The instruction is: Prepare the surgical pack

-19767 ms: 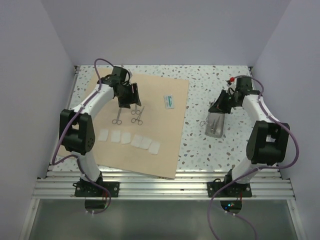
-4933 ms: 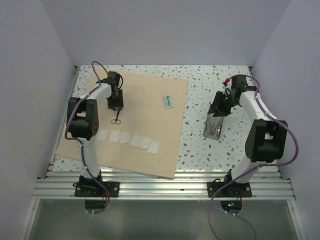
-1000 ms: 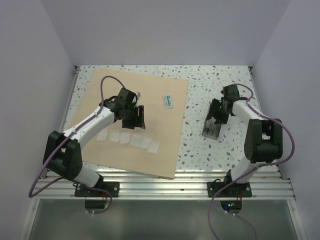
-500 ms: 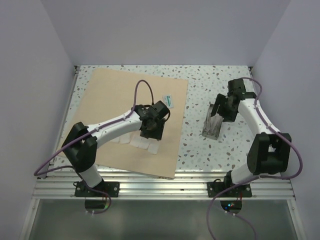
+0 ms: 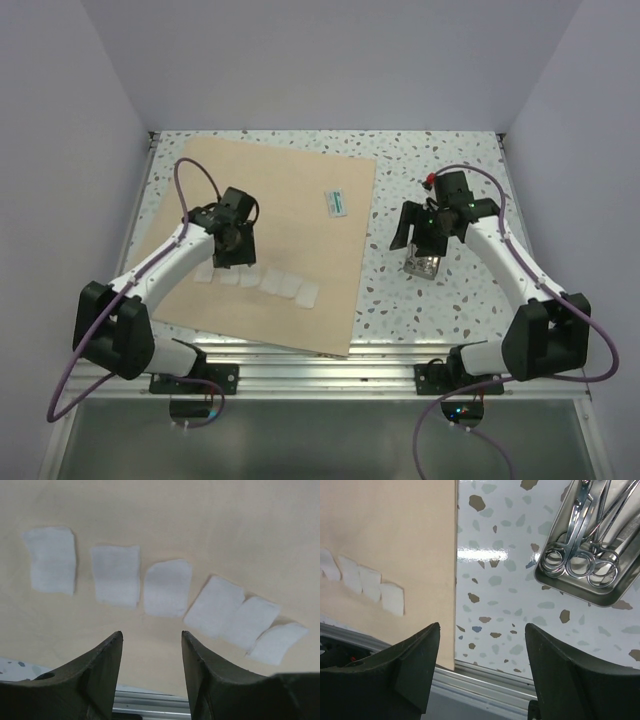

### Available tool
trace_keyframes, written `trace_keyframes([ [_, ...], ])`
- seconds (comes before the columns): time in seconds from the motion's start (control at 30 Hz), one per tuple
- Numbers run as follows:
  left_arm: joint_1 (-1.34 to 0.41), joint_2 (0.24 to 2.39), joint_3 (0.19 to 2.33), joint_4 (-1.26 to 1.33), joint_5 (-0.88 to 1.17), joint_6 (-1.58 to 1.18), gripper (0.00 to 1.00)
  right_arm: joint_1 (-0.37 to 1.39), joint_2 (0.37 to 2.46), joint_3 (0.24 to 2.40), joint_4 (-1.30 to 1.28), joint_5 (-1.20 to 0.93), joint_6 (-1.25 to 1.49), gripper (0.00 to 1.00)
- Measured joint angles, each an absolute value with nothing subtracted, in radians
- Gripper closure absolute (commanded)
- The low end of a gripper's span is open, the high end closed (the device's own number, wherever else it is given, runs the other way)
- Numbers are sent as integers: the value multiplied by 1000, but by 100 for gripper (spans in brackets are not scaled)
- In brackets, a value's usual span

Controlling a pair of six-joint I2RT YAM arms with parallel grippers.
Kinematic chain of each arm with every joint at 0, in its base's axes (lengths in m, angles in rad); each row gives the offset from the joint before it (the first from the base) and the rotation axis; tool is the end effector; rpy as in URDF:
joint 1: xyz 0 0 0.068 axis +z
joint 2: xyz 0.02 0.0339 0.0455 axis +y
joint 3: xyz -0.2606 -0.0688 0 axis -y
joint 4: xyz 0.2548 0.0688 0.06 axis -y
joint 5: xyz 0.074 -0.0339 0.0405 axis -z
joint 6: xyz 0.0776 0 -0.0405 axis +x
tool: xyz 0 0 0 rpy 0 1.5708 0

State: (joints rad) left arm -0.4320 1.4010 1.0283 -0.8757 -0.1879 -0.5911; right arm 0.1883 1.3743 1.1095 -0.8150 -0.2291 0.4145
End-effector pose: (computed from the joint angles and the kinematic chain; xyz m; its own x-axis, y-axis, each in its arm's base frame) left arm 0.2628 -0.1052 0.1910 -0.9145 -0.1812 -0.3618 -0.1831 0.9827 -0.0295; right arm 0.2926 0.0737 0.2284 -0.9087 0.2261 -0.3509 0.0857 0.9238 0.3732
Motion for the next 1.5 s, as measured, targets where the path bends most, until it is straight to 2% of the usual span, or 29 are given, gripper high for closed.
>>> trace_keyframes([
  [0.17, -351, 1438, 1037, -881, -276, -534, 51, 196, 1368, 1104, -818, -262, 405, 26],
  [0.5, -250, 1598, 1103, -917, -443, -579, 52, 196, 1367, 1104, -832, -287, 383, 26],
  [0.93, -156, 1629, 1177, -909, -303, -616, 55, 204, 1368, 1104, -839, -310, 375, 25],
  [1.07, -231, 1629, 1198, -922, -262, -643, 54, 208, 1370, 1105, -839, -311, 375, 24],
  [1.3, -566, 1634, 1256, -937, -209, -720, 58, 208, 1382, 1105, -838, -313, 372, 23],
  [1.5, -784, 1710, 1333, -945, -195, -772, 62, 208, 1382, 1105, -838, -313, 372, 23],
])
